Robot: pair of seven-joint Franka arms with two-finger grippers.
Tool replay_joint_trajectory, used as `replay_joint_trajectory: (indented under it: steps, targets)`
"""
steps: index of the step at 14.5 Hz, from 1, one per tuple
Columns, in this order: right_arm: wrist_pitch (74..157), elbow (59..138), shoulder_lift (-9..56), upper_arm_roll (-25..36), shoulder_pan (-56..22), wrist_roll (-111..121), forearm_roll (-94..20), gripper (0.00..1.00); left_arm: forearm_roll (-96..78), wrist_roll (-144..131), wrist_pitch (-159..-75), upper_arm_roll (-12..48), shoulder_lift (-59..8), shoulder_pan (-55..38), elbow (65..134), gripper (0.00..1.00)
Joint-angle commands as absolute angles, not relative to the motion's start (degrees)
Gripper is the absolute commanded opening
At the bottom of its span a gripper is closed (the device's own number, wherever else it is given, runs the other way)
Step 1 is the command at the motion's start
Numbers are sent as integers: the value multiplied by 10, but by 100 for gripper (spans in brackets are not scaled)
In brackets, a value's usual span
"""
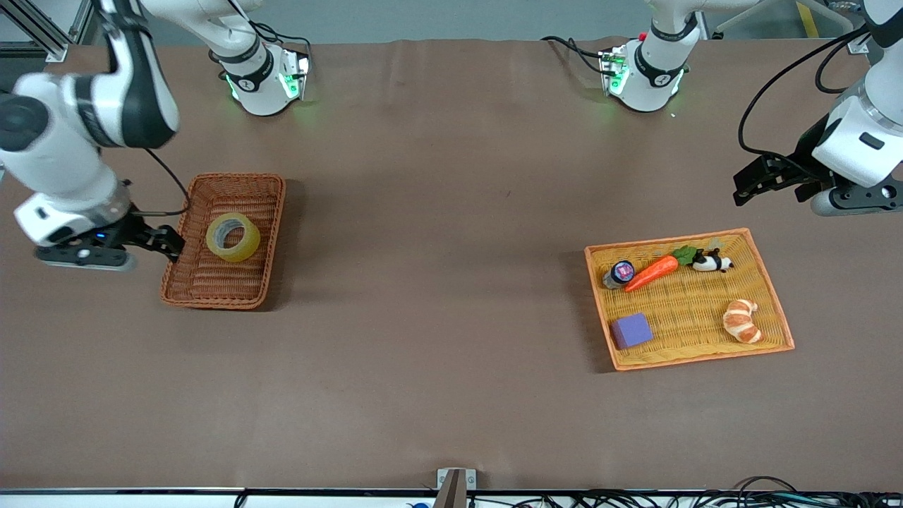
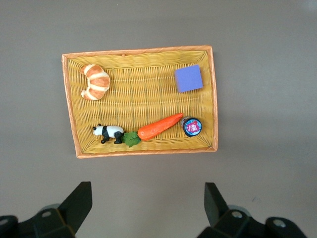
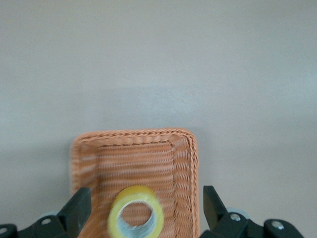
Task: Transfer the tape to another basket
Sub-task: 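Release the tape roll in the basket and raise the right gripper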
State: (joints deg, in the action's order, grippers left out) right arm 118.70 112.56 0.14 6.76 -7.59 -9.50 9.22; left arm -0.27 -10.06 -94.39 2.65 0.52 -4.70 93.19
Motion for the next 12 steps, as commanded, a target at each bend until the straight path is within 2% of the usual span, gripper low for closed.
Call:
replay_joint_trajectory:
  steps: [1, 5, 7, 9, 12]
  targets:
    - [1061, 1013, 9, 51, -54, -91, 48, 100, 5, -92, -950, 25, 3, -47, 920, 100]
    - [886, 875, 8, 54, -39, -90, 11, 100, 4, -93, -950, 25, 3, -50, 921, 100]
    - [860, 828, 10, 58, -39, -88, 11, 100, 5, -93, -950, 25, 2, -49, 919, 100]
    - [824, 830, 10, 57, -43, -72, 12, 100, 4, -94, -949, 25, 0, -49, 919, 100]
    - [837, 850, 5, 56, -48, -62, 16, 100, 4, -94, -949, 25, -1, -49, 918, 100]
